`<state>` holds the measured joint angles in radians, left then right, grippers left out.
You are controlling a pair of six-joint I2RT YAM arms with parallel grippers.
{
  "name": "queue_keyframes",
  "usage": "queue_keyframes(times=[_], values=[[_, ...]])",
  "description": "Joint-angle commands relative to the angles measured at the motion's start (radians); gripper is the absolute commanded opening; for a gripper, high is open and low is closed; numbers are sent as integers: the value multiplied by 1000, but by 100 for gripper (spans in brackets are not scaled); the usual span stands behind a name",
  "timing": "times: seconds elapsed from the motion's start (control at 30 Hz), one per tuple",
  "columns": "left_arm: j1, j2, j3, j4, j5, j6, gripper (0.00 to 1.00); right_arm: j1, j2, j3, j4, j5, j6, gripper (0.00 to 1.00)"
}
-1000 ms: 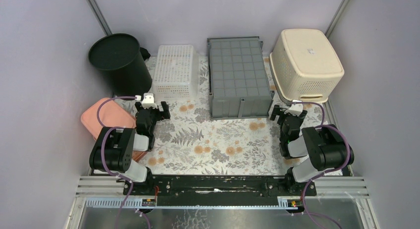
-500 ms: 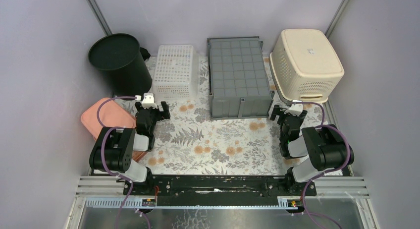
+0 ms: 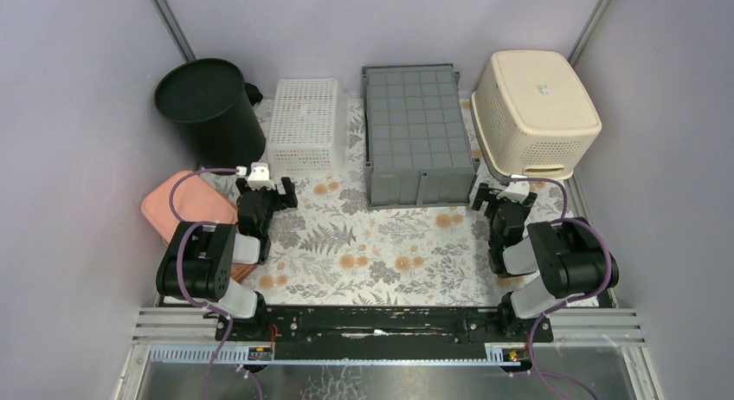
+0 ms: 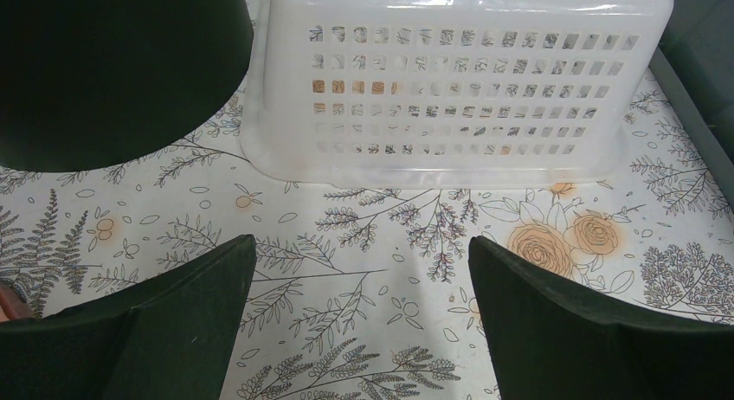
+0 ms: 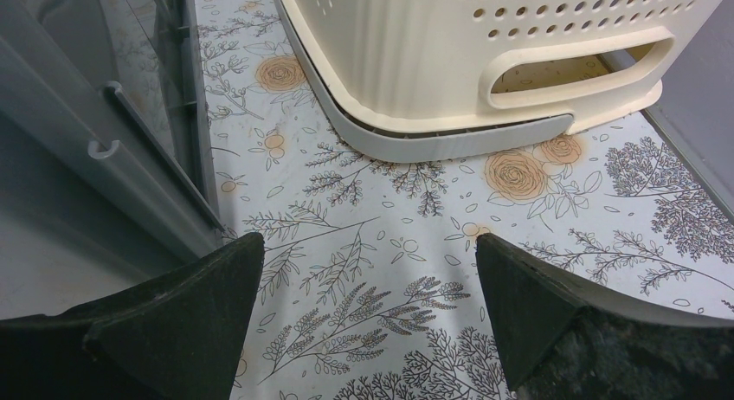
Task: Turn the large container upside down
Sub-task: Reset both arms
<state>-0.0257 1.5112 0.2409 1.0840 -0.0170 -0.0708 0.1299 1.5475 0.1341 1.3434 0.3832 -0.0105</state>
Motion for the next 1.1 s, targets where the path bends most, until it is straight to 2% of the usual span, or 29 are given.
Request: queue_keyframes(times=[0.0, 0.4, 0.53, 1.07], values=[[2, 6, 9, 83, 2, 26, 100, -4, -9, 22, 48, 28, -10, 99], [1, 5, 9, 83, 2, 25, 100, -4, -9, 21, 49, 29, -11, 99], [3, 6, 9, 83, 2, 26, 100, -5, -5, -16, 124, -27, -32, 99], [1, 6, 9, 83, 1, 26, 100, -4, -9, -13, 111, -33, -31, 99]])
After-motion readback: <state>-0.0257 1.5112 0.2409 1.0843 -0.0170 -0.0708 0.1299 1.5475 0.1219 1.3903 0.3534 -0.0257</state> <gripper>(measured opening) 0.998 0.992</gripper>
